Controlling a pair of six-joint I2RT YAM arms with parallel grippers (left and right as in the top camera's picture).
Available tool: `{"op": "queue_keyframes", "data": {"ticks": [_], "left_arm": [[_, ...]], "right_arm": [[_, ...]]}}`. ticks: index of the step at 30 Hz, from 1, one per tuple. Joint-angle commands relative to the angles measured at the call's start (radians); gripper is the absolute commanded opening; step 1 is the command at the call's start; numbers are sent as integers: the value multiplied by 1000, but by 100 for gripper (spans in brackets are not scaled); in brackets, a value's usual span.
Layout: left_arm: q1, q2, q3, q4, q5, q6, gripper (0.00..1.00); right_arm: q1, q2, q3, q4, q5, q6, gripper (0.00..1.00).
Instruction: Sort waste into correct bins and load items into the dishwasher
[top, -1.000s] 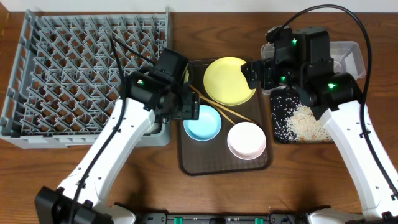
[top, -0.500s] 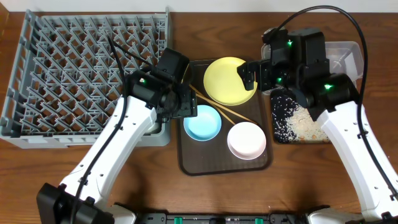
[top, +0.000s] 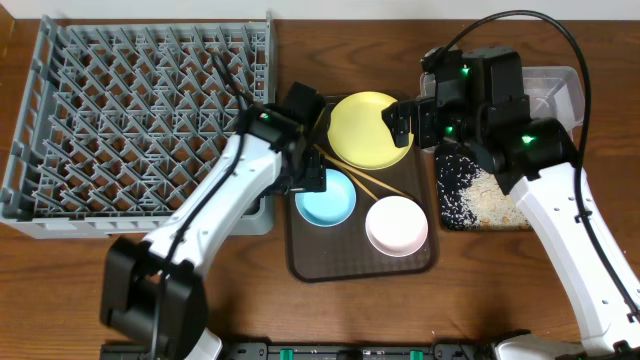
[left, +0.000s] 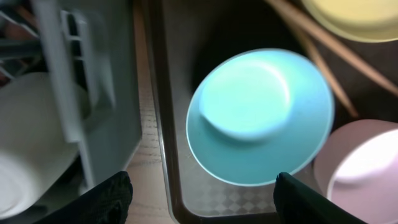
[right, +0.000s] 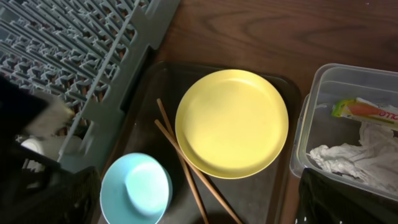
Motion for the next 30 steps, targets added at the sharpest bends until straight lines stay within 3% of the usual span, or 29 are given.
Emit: {"op": "queue_keyframes", "data": {"ticks": [1,13,22,30], "left_arm": [[-1,51,-1,-2,-23,11,74],[-3,165,-1,31,-30,137,73],[-3,211,-1,50,-30,137,58],[-3,211,-1,79,-19,130,51]], "right_arm": [[3,11,14,-3,6,11,99],[3,11,13,-4,6,11,99],[3,11,13,-6,5,11,99],[3,11,13,-6,5,11,99]]}}
